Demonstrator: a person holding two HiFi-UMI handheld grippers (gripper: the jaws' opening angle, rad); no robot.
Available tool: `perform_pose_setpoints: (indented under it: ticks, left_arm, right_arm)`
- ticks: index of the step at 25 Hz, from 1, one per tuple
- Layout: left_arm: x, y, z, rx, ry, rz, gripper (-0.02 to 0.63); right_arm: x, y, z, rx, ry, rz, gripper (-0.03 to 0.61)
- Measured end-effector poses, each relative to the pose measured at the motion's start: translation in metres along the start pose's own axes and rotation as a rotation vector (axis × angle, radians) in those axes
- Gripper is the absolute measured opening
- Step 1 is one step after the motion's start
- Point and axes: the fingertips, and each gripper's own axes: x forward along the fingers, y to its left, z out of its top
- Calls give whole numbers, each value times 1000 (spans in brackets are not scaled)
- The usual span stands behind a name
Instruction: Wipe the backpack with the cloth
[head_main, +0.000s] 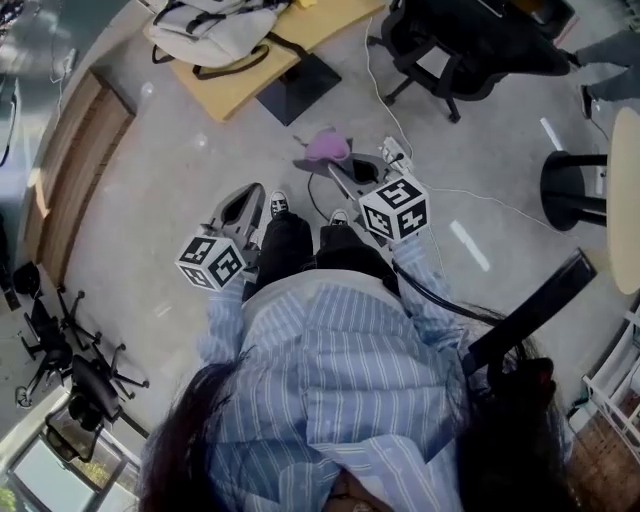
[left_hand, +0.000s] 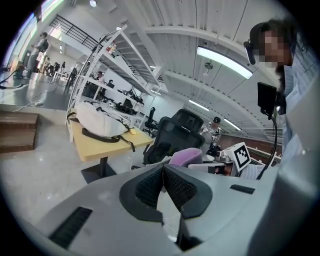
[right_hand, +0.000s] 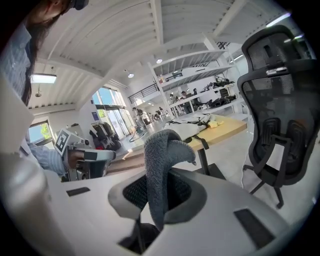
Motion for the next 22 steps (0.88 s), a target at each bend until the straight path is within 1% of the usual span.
perform_pose_setpoints:
  ticks: [3,9,13,18,22]
  left_arm:
    - [-5,1,3,-11,-10,9,6]
    - [-2,-7,1,2,15,-30,6]
    - [-6,-1,-5,-6,23,-46,6]
    - [-27,15,-2,-16,0,-52,6]
    - [-46,25,-4,-7,-3,-69,5]
  right_arm:
    - [3,6,-2,0,3,11,41]
    - [8,12,-5,-14,19,14,41]
    - [16,19,-5,-29,31,9,41]
    - [27,45,-3,-51,46,4,41]
    - [33,68,-5,-28,36,-7,41]
